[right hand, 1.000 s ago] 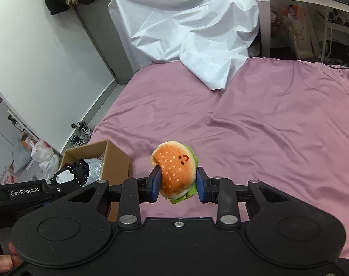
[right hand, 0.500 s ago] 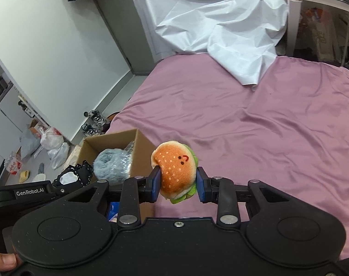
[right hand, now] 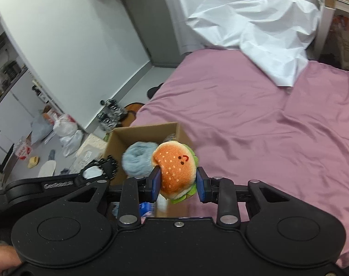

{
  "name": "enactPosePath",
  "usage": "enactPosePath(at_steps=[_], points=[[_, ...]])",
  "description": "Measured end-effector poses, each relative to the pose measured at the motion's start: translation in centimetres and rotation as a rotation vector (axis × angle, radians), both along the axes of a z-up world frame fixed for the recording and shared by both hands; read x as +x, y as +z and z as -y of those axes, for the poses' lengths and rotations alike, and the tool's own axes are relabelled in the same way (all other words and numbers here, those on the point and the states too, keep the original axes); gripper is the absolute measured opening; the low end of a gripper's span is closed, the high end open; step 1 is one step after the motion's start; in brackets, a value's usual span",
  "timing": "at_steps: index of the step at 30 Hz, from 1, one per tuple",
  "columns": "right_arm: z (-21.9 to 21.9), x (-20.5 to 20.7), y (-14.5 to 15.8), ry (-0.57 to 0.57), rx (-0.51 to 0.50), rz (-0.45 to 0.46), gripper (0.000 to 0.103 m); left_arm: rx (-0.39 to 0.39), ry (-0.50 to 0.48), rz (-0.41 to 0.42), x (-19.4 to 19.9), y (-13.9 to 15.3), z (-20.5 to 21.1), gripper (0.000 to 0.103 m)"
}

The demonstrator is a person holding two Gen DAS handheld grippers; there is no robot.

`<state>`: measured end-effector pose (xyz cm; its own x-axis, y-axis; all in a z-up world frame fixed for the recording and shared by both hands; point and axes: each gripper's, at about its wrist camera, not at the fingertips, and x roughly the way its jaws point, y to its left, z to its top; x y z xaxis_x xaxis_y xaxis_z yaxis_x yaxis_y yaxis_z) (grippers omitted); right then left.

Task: Organize soft objects

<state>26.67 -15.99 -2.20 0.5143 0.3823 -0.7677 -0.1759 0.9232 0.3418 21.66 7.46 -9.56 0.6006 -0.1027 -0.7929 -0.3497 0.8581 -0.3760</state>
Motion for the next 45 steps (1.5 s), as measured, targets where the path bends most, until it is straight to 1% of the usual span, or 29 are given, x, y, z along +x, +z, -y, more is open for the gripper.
enactPosePath(at_steps=[7, 11, 13, 15, 17, 23, 28, 32, 34, 35, 37, 39, 40, 42, 45], points=[[-2.7, -0.4, -1.0, 0.058, 0.011, -0.054, 0.032, -0.02, 0.002, -0.007, 0.1, -0.6, -0.8, 0.02], [-3.4, -0.5, -2.1, 0.073, 0.001, -0.091, 0.046, -0.034, -0.003, -0.013, 0.4, -0.9, -1.0, 0.02], [-3.2, -0.3, -2.3, 0.06, 0.004, -0.106, 0.05, -0.039, -0.009, -0.015, 0.5, -1.0, -1.0, 0.02], [-3.0, -0.2, -2.2, 0.045, 0.008, -0.104, 0.057, -0.042, -0.015, -0.016, 0.8, -1.1, -0.9, 0.02], [-2.8, -0.1, -2.0, 0.035, 0.007, -0.095, 0.06, -0.046, -0.023, -0.017, 1.1, -1.2, -0.8, 0.02], [-1.7, 0.1, -2.2, -0.011, -0.007, -0.104, 0.06, -0.059, -0.069, -0.019, 1.6, -1.6, 0.3, 0.02], [-0.7, 0.0, -2.2, -0.036, -0.018, -0.108, 0.06, -0.062, -0.082, -0.037, 1.8, -2.0, 1.0, 0.02], [0.1, -0.1, -2.0, -0.055, -0.02, -0.105, 0.061, -0.064, -0.095, -0.051, 1.9, -2.2, 1.4, 0.021], [0.4, -0.2, -1.9, -0.062, -0.016, -0.106, 0.061, -0.078, -0.106, -0.056, 1.9, -2.2, 1.6, 0.024], [0.5, -0.2, -1.9, -0.064, -0.013, -0.107, 0.061, -0.084, -0.108, -0.061, 2.0, -2.2, 1.8, 0.026], [0.7, -0.4, -1.8, -0.065, -0.008, -0.106, 0.061, -0.089, -0.102, -0.074, 2.0, -2.2, 1.9, 0.035], [0.9, -0.5, -1.6, -0.065, -0.003, -0.102, 0.062, -0.092, -0.095, -0.074, 1.8, -2.0, 2.0, 0.052], [1.1, -0.6, -1.5, -0.064, 0.0, -0.098, 0.063, -0.092, -0.092, -0.069, 1.7, -1.8, 2.1, 0.056], [1.4, -0.8, -1.3, -0.066, 0.005, -0.093, 0.065, -0.083, -0.086, -0.059, 1.5, -1.4, 2.3, 0.072], [2.0, -1.1, -1.2, -0.074, 0.014, -0.092, 0.066, -0.072, -0.079, -0.046, 1.2, -0.9, 2.6, 0.084]])
